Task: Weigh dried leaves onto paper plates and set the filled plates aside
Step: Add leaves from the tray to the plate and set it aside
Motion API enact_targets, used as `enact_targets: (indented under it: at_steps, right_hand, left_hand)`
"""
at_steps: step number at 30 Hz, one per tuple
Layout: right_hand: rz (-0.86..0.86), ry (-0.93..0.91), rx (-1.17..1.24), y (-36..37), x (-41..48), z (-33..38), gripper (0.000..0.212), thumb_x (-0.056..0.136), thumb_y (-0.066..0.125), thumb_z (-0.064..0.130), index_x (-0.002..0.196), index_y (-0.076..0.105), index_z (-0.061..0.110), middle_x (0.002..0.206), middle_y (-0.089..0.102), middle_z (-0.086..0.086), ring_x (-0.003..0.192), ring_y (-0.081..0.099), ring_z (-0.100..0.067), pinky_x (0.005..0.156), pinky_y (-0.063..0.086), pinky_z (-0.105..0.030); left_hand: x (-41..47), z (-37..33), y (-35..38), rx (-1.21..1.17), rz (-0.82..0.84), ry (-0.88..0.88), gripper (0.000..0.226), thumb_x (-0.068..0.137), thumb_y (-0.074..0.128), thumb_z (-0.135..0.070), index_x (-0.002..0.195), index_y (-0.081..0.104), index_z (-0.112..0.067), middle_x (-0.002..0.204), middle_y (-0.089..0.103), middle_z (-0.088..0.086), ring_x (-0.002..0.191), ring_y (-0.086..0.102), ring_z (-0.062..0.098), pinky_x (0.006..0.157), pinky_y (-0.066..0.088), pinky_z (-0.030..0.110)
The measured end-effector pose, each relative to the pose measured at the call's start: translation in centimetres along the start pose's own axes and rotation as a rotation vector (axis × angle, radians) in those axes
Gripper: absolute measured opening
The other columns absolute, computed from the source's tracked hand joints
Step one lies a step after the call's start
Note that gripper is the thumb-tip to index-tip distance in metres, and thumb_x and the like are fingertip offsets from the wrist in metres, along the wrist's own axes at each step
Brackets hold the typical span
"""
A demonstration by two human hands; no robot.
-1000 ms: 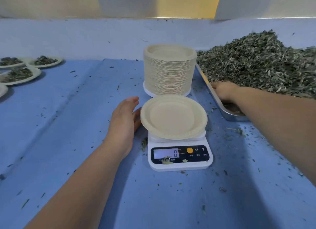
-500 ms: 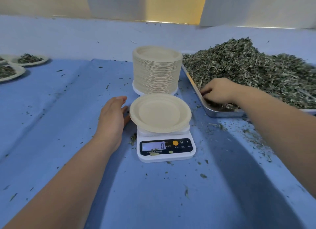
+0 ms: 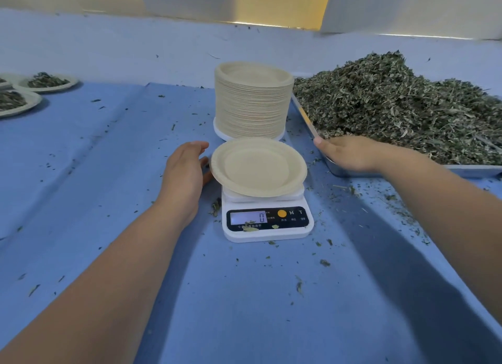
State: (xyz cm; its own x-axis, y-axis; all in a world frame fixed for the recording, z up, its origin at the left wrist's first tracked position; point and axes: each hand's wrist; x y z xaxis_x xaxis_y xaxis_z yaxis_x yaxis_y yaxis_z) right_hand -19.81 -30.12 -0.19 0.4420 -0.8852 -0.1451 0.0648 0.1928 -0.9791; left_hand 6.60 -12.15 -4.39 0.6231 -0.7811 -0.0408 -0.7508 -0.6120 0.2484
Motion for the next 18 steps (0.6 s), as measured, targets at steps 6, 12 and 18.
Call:
enact_targets:
  at_steps: [6,12,18]
  right_hand:
    - [-0.315,-0.091,0.071,1.9,-1.5,-0.5,0.057,0.105,0.029,0.056,0.070,0.045,0.013,0.060,0.048,-0.006,0.056,0.046,-0.025,0.054,0.032,-0.033]
    - [-0.416,-0.013,0.197,0.4,0.2,-1.0,0.054,0.106,0.038,0.048,0.063,0.040,0.015,0.056,0.041,-0.006,0.051,0.038,-0.024,0.053,0.028,-0.032]
    - [-0.475,0.016,0.199,0.7,1.0,-1.2,0.054,0.107,0.035,0.047,0.065,0.042,0.014,0.058,0.046,-0.008,0.053,0.042,-0.026,0.052,0.032,-0.033]
  left_hand:
    - [-0.2,0.0,0.0,-0.008,-0.001,0.008,0.020,0.103,0.046,-0.028,0.103,0.067,-0.028,0.125,0.060,-0.012,0.120,0.060,0.009,0.080,0.055,0.023]
    - [0.1,0.2,0.0,-0.014,-0.003,0.003,0.019,0.102,0.048,-0.028,0.103,0.068,-0.026,0.122,0.061,-0.011,0.117,0.062,0.008,0.076,0.056,0.023]
    - [0.2,0.3,0.0,-0.008,-0.009,0.008,0.020,0.102,0.049,-0.027,0.102,0.068,-0.026,0.122,0.062,-0.011,0.116,0.064,0.009,0.079,0.056,0.025]
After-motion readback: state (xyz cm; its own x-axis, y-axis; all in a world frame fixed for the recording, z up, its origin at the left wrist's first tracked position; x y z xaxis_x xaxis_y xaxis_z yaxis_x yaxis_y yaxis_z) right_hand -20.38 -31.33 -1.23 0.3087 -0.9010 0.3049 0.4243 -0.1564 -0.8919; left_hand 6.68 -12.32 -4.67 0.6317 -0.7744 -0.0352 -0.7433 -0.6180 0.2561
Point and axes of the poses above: each hand's wrist, its own x-axis towards the middle knuckle, its own y-axis out of the palm, z = x × y
